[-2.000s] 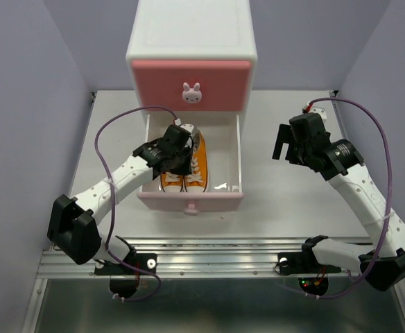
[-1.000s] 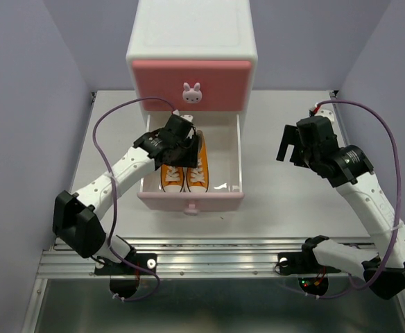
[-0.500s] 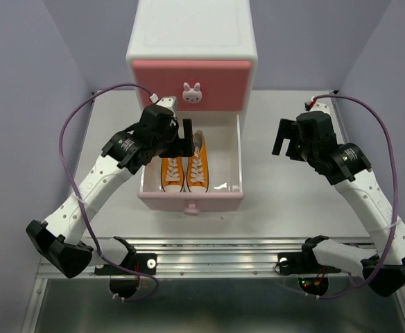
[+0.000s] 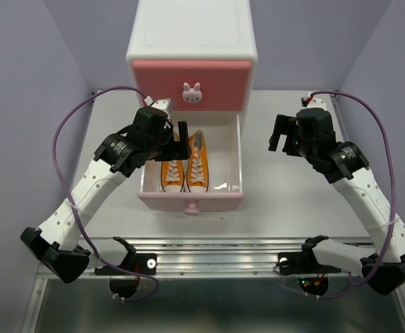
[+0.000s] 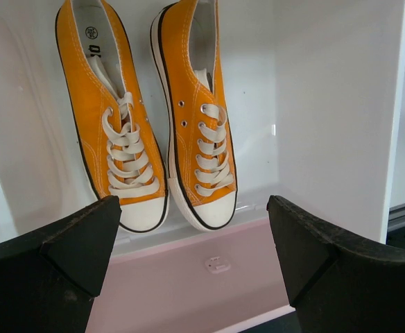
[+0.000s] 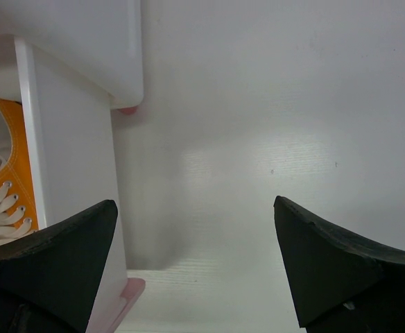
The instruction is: Place and organize the shoes in the shoe cabinet
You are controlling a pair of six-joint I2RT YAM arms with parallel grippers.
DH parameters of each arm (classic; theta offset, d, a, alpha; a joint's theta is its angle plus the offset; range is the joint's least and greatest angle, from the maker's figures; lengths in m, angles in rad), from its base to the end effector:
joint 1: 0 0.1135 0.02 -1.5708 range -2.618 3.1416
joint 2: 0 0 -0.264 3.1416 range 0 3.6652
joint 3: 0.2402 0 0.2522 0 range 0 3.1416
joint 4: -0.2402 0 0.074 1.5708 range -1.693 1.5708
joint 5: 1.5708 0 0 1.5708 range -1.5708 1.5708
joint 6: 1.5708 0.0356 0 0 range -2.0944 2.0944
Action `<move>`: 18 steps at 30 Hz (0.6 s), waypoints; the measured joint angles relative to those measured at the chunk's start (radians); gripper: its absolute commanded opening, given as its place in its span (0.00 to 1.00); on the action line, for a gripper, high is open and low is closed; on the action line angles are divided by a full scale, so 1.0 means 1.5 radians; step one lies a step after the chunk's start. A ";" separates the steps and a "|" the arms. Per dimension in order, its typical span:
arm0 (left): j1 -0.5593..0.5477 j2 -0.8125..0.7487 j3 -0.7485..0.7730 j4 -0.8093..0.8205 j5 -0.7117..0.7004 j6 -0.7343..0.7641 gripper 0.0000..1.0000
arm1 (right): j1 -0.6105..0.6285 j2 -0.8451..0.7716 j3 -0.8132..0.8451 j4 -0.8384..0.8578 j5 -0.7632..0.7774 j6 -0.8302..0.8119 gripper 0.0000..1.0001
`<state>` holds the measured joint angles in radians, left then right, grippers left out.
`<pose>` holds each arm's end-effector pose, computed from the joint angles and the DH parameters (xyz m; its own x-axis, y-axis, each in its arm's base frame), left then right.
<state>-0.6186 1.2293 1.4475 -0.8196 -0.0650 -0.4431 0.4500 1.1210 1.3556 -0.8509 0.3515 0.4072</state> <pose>0.2034 -0.1420 0.4119 -0.6458 -0.0654 -0.7607 0.2858 0.9032 -0.3203 0.2009 0.0834 0.4044 -0.5395 0.1524 -0.8281 0.0635 0.9881 0.1404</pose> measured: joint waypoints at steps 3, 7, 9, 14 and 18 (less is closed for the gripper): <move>0.004 0.005 0.000 0.005 0.007 0.000 0.99 | 0.000 0.000 0.000 0.005 0.000 0.000 1.00; 0.008 0.020 0.000 0.019 0.011 0.000 0.99 | 0.000 0.000 0.000 0.006 0.003 0.000 1.00; 0.009 0.032 0.000 0.025 0.011 0.000 0.99 | 0.000 0.000 0.000 0.008 0.005 0.000 1.00; 0.018 0.046 0.000 0.041 0.014 0.000 0.99 | 0.000 0.000 0.000 0.009 0.008 0.000 1.00; 0.026 0.046 -0.002 0.056 0.020 0.000 0.99 | 0.000 0.000 0.000 0.009 0.011 0.000 1.00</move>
<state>-0.5793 1.2987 1.4441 -0.7357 -0.0349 -0.4427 0.4500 1.1210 1.3560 -0.8371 0.3676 0.4068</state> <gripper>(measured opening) 0.986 0.997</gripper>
